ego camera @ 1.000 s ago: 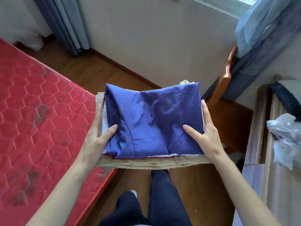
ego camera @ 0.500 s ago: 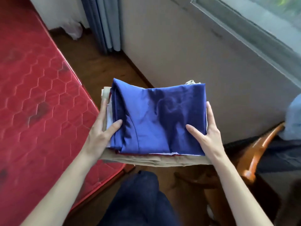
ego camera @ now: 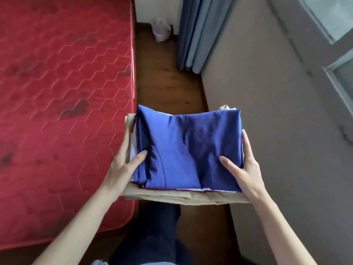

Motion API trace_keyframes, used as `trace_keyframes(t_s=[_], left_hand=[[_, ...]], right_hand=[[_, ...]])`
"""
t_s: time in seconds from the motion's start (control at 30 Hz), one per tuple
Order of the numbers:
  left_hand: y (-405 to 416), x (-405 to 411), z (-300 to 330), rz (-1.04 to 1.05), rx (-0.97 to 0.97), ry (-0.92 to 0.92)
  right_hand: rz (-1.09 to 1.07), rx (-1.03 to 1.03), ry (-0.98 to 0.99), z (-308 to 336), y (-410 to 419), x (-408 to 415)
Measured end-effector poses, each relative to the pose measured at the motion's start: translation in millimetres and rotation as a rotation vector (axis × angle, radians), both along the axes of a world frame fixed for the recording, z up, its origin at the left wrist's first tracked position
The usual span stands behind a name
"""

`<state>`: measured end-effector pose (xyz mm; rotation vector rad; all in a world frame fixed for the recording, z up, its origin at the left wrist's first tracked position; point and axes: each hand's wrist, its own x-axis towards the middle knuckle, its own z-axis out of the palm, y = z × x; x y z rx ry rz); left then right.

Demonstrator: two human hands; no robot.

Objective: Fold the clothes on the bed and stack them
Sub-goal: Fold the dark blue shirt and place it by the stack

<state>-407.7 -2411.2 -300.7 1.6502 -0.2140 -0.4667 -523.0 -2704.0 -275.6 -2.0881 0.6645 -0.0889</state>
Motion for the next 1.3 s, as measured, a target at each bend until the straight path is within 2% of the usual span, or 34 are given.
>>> trace_keyframes(t_s=[0.17,0.33,0.53,0.73,0.97,1.07,1.13,1.2,1.3], left_hand=[[-14.2,44.1,-10.2,0.214,-0.008,0.015],[-8.0,79.6,-24.3,0.460,-0.027,0.013],[13.4,115.0,-67.6,0.817,-0.061,-0.037],[39.5,148.2,-121.6,1.161,-0.125,-0.032],[74.7,151.9,-224.3,1.436,-0.088,-0.036],[74.7,148.7,-291.9,1.537,-0.087,0.031],[66.7,148.3,-337.3,1.587,-0.096,0.136],[58.4,146.9,-377.4,1.620,-0.054,0.221],[54.7,140.0,-407.0,1.620,0.028,0.201]], right_hand=[[0.239,0.004,0.031,-11.5,-30.0,112.9],[0.493,-0.034,0.028,-24.8,-24.4,224.9],[0.846,-0.043,0.024,-59.6,28.5,366.5],[1.180,-0.057,-0.038,-109.5,116.5,485.6],[1.450,0.039,-0.041,-215.9,217.7,546.9],[1.525,0.050,0.039,-286.7,249.2,553.4],[1.599,-0.012,0.119,-337.2,262.8,556.0],[1.578,-0.075,0.193,-380.8,268.6,561.1],[1.472,0.010,0.240,-418.6,259.9,571.9]])
